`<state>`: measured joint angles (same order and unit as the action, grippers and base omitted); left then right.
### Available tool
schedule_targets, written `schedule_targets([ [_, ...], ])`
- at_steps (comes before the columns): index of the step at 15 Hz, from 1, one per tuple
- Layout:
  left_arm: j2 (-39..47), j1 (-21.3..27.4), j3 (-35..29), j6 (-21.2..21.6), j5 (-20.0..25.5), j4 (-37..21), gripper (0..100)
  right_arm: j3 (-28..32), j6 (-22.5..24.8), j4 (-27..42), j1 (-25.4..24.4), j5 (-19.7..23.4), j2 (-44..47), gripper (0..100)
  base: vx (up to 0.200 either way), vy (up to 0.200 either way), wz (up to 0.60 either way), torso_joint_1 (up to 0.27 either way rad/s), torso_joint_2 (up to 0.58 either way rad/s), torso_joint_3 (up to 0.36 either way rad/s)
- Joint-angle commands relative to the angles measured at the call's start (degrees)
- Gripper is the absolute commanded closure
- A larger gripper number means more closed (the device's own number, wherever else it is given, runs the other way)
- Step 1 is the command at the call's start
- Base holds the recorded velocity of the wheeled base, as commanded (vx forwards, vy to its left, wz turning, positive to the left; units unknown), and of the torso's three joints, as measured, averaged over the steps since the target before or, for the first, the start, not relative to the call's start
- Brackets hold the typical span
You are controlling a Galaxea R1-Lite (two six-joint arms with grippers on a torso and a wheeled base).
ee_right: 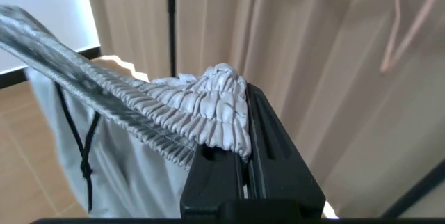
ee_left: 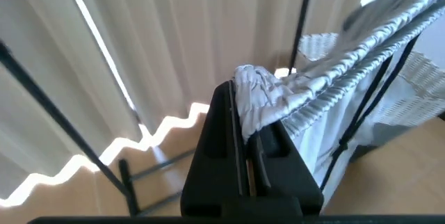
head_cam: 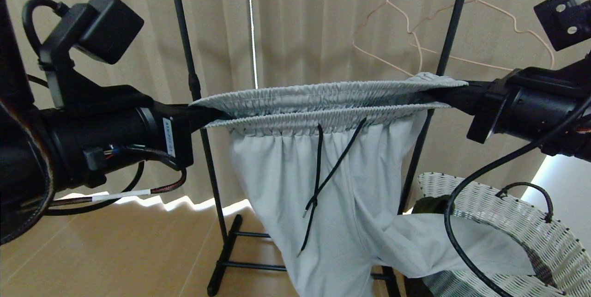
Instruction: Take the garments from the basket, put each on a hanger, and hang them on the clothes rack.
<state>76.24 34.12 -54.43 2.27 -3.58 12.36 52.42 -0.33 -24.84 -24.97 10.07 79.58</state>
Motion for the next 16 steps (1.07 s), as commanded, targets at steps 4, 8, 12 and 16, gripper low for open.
schedule_targets([
  [4, 2.51, -0.28, -1.2, 0.46, -0.2, 0.91, 100, 0.23, -0.02, -0.2, 1.5, -0.05, 0.75, 100, 0.0, 0.0, 0.0, 0.0, 0.0, 0.0],
  [8, 2.42, -0.28, 1.96, 0.46, -0.46, 0.91, 100, -1.62, -0.11, -1.26, 1.5, -0.05, 2.33, 100, 0.0, 0.0, 0.0, 0.0, 0.0, 0.0],
  [12, 4.36, -0.2, -2.96, 0.19, -0.55, 3.72, 100, -0.04, 2.35, -4.07, 3.87, -0.05, 3.48, 100, 0.0, 0.0, 0.0, 0.0, 0.0, 0.0],
  [16, 9.8, -0.37, -15.0, 0.37, -0.46, 3.72, 100, 5.41, 2.44, -3.54, 6.6, 0.04, 3.56, 100, 0.0, 0.0, 0.0, 0.0, 0.0, 0.0],
])
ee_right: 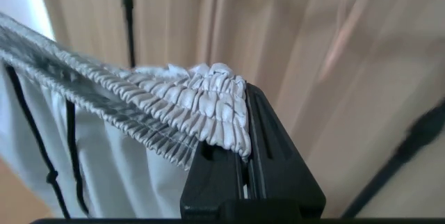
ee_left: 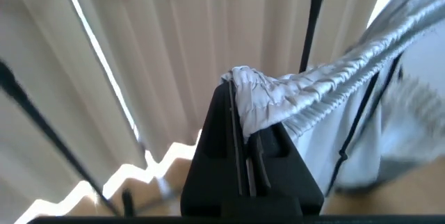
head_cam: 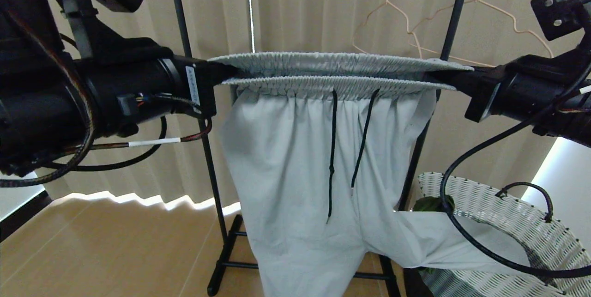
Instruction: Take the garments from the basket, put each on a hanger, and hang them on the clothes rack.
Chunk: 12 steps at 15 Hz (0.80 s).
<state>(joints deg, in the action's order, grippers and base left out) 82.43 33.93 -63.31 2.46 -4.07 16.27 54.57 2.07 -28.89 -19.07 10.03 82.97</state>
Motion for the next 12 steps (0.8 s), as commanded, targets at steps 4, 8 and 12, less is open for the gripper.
schedule_targets([
  [4, 5.02, -0.18, -8.41, 0.17, -0.06, -1.42, 100, 5.29, -0.05, -0.02, 0.52, 0.16, 2.28, 100, 0.0, 0.0, 0.0, 0.0, 0.0, 0.0],
  [8, 5.63, -0.09, -6.04, 0.09, 0.03, -1.07, 100, 5.11, -0.05, -0.11, 0.7, 0.07, 2.02, 100, 0.0, 0.0, 0.0, 0.0, 0.0, 0.0],
  [12, 5.72, 1.05, -6.04, -0.09, 0.03, -0.98, 100, 4.5, -0.05, -0.02, 0.78, -0.1, 1.58, 100, 0.0, 0.0, 0.0, 0.0, 0.0, 0.0],
])
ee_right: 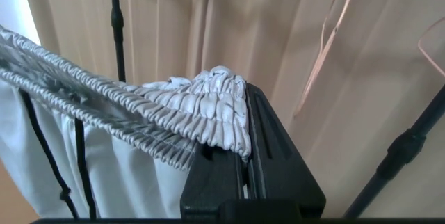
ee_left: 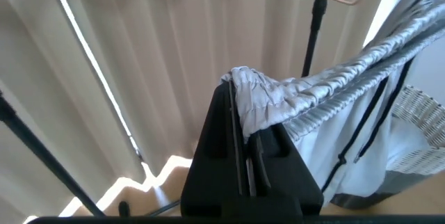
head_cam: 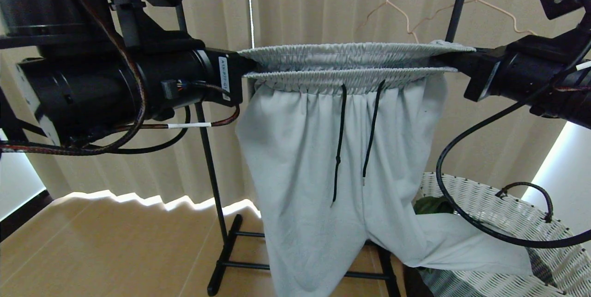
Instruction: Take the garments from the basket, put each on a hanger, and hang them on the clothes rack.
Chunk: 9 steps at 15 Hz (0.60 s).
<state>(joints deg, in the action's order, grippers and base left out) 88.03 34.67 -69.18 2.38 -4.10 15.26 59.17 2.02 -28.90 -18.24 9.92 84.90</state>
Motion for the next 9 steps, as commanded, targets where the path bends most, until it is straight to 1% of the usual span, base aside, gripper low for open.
schedule_targets([
  [1, 0.3, 0.49, -0.34, 0.08, 0.14, 0.03, 100, -0.46, 0.09, 0.16, 0.04, 0.01, -0.96, 100, 0.0, 0.0, 0.0, 0.0, 0.0, 0.0],
  [3, 1.36, 0.84, -0.6, 0.0, 0.14, 0.12, 100, -1.78, 0.09, 1.04, 0.04, 0.01, -3.07, 100, 0.0, 0.0, 0.0, 0.0, 0.0, 0.0],
  [5, 4.17, 1.01, -0.96, 0.0, 0.14, 3.63, 100, -4.94, 0.09, 5.09, 0.04, 0.1, -9.31, 100, 0.0, 0.0, 0.0, 0.0, 0.0, 0.0],
  [6, 4.17, 1.01, -0.96, 0.0, 0.14, 3.63, 100, -4.94, 0.09, 5.09, 0.04, 0.1, -9.31, 100, 0.0, 0.0, 0.0, 0.0, 0.0, 0.0],
  [7, 6.72, 1.54, -1.83, 0.0, -0.03, 5.92, 100, -6.44, 0.09, 9.04, -0.57, 0.27, -14.14, 100, 0.0, 0.0, 0.0, 0.0, 0.0, 0.0],
  [9, 8.65, 1.63, -3.77, 0.0, -0.03, 5.92, 100, -7.32, 0.09, 12.38, -2.07, 0.36, -17.48, 100, 0.0, 0.0, 0.0, 0.0, 0.0, 0.0],
])
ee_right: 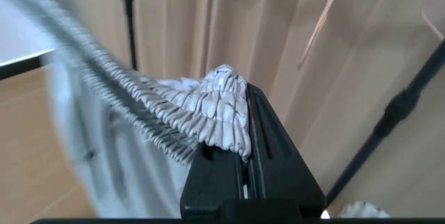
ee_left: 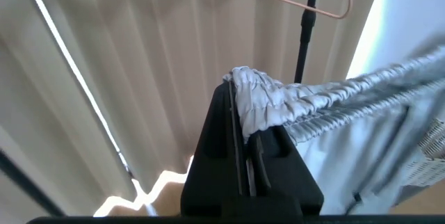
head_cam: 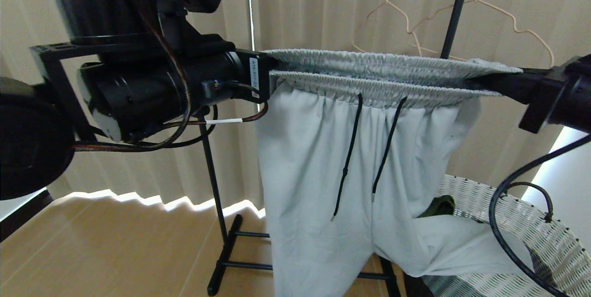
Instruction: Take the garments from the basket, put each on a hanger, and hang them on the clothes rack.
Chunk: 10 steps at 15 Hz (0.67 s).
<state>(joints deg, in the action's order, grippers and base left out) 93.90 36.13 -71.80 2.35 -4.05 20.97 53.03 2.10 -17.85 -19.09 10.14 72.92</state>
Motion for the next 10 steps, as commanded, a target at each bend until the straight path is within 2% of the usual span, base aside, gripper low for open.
schedule_targets([
  [1, 3.04, 0.17, -1.5, 0.02, -0.08, 0.21, 100, -1.17, 0.01, 1.76, -1.74, 0.14, -6.04, 100, 0.0, 0.0, 0.0, 0.0, 0.0, 0.0],
  [3, 3.48, 0.17, -2.2, 0.02, -0.17, 0.21, 100, -1.88, 0.01, 2.55, -3.94, -0.04, -7.09, 100, 0.0, 0.0, 0.0, 0.0, 0.0, 0.0],
  [5, 3.3, 0.17, -2.03, -0.07, -0.35, 0.21, 100, -1.96, 0.01, 2.47, -4.11, -0.12, -6.57, 100, 0.0, 0.0, 0.0, 0.0, 0.0, 0.0],
  [8, 2.95, 0.17, -1.85, -0.07, -0.35, 0.04, 100, -1.44, 0.1, 1.68, -3.76, -0.3, -4.19, 100, 0.0, 0.0, 0.0, 0.0, 0.0, 0.0],
  [10, 1.11, 0.17, -0.36, -0.07, -0.26, -0.05, 100, -0.21, 0.1, 1.59, -1.48, -0.3, -1.64, 100, 0.0, 0.0, 0.0, 0.0, 0.0, 0.0],
])
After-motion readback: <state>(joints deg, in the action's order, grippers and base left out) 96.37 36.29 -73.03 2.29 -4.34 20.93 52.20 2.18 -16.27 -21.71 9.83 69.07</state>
